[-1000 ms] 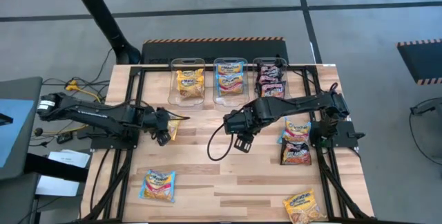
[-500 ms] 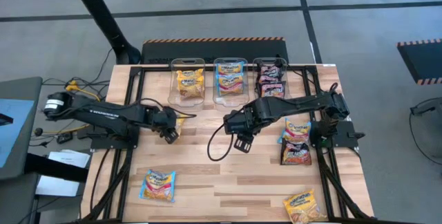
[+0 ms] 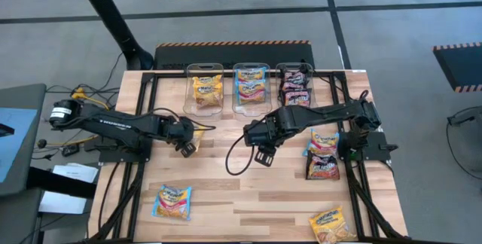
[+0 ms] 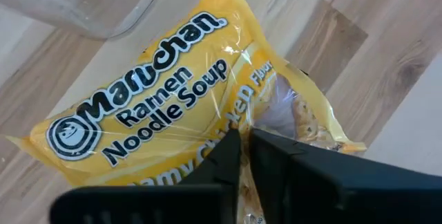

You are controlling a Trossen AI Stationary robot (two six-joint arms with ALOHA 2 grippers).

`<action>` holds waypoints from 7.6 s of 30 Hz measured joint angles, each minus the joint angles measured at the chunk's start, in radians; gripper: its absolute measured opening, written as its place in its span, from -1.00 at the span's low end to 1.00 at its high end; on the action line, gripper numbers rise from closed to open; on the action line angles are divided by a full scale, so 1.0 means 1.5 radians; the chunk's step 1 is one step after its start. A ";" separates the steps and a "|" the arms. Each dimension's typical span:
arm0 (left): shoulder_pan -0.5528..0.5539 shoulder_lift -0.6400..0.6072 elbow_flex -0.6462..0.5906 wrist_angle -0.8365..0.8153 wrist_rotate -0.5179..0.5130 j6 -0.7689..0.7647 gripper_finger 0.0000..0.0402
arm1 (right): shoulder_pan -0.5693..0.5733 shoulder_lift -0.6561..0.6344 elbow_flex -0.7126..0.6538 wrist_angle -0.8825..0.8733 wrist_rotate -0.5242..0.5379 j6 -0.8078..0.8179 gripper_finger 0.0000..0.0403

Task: Sort Maruchan noodles
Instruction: Put the yellow noodle pack into the left transparent bin

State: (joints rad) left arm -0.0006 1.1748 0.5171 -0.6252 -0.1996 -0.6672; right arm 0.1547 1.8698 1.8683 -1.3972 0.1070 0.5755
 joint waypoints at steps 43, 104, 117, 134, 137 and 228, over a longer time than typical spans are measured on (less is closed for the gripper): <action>-0.038 -0.202 0.055 0.134 0.133 0.088 -1.00 | 0.000 0.000 0.000 0.034 0.001 0.002 -0.04; -0.132 0.170 0.059 0.209 -0.010 0.078 -0.74 | -0.005 0.000 0.000 0.050 -0.001 0.000 -0.04; -0.136 0.101 0.073 0.224 0.021 0.125 -1.00 | -0.005 0.000 0.000 0.067 0.000 0.001 -0.04; -0.135 -0.113 0.078 0.234 -0.065 0.136 -1.00 | -0.005 0.000 0.000 0.068 0.012 0.001 -0.04; -0.131 -0.142 0.078 0.232 -0.079 0.136 -1.00 | -0.007 0.000 0.000 0.067 0.012 0.001 -0.04; -0.082 0.014 0.295 -0.080 0.077 0.296 -0.10 | -0.019 0.000 0.000 0.074 0.011 -0.005 -0.04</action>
State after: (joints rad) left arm -0.1240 1.1954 0.9598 -0.7453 -0.0846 -0.2231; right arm 0.1257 1.8695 1.8687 -1.2858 0.1239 0.5682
